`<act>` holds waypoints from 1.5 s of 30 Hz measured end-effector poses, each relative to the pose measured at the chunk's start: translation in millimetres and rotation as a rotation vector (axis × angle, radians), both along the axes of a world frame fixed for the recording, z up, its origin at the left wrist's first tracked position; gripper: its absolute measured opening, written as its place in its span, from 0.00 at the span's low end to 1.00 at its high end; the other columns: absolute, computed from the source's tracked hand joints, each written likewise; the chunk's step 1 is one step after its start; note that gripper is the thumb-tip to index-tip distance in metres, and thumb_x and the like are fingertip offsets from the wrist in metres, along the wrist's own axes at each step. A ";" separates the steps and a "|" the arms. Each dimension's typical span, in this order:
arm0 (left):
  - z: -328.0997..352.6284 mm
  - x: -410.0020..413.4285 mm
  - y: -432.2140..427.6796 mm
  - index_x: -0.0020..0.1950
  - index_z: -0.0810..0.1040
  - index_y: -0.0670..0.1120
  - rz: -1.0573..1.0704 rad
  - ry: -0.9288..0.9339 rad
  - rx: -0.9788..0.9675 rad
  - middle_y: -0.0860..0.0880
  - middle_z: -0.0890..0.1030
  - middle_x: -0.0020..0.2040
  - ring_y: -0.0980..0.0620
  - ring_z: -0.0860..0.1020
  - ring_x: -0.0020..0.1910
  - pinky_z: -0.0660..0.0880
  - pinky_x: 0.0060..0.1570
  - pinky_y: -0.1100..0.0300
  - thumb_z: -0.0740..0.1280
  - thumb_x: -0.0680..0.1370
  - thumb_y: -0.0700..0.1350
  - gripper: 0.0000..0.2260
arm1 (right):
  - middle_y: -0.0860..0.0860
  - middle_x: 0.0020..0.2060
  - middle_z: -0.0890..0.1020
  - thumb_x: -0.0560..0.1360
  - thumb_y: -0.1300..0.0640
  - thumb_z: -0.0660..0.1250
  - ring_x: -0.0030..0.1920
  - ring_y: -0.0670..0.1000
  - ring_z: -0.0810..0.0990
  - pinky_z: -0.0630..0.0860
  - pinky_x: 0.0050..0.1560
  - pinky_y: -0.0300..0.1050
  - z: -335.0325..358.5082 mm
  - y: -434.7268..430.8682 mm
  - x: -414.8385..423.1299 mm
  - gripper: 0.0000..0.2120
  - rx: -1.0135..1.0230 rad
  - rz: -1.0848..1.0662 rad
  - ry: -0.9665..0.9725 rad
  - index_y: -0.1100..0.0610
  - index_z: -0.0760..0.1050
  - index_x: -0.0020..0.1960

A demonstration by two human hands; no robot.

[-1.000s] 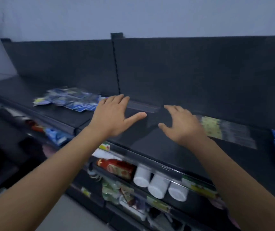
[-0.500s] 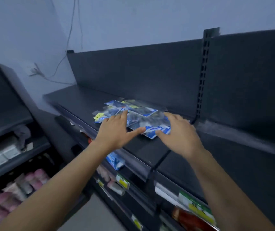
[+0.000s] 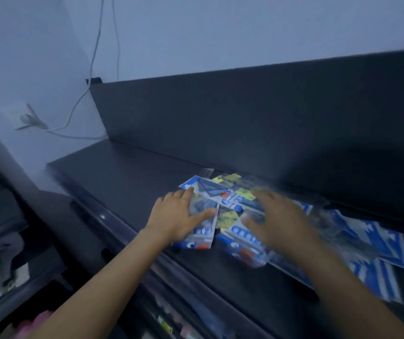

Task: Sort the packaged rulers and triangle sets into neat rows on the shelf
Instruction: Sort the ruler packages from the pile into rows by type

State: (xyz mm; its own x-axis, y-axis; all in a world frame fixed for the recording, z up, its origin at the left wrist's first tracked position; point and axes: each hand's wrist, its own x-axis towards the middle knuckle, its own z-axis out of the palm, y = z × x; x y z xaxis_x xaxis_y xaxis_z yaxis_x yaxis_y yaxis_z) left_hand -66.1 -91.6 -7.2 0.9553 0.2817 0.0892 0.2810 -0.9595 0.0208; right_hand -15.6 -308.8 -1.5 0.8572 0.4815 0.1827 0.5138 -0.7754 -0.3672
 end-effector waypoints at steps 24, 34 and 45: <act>-28.3 185.8 61.4 0.74 0.64 0.51 -0.648 0.045 -0.373 0.51 0.73 0.68 0.48 0.69 0.66 0.66 0.65 0.52 0.68 0.75 0.57 0.30 | 0.48 0.64 0.71 0.77 0.38 0.57 0.63 0.52 0.69 0.65 0.63 0.48 -21.0 74.8 74.8 0.20 -0.300 -0.419 0.009 0.46 0.75 0.63; -19.6 188.9 65.6 0.54 0.77 0.58 -0.681 0.118 -0.479 0.58 0.73 0.52 0.52 0.66 0.59 0.62 0.64 0.55 0.74 0.70 0.57 0.15 | 0.46 0.47 0.76 0.67 0.45 0.75 0.49 0.47 0.74 0.70 0.48 0.41 -12.6 67.3 75.6 0.12 -0.027 -0.344 0.092 0.47 0.76 0.46; -2.3 188.6 82.2 0.53 0.76 0.49 -0.735 0.243 -0.789 0.53 0.80 0.49 0.57 0.76 0.45 0.74 0.48 0.60 0.82 0.62 0.47 0.24 | 0.43 0.41 0.83 0.77 0.58 0.66 0.45 0.47 0.81 0.77 0.49 0.49 -7.8 57.6 75.8 0.06 0.206 -0.393 -0.073 0.47 0.77 0.48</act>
State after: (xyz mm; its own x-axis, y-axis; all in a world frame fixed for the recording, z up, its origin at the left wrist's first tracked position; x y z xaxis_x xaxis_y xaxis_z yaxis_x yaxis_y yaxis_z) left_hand 122.5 -9.5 -9.6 0.8807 -0.4670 -0.0785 -0.2726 -0.6356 0.7223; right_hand 60.2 -251.2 -9.3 0.9490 0.0690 0.3075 0.2251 -0.8313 -0.5081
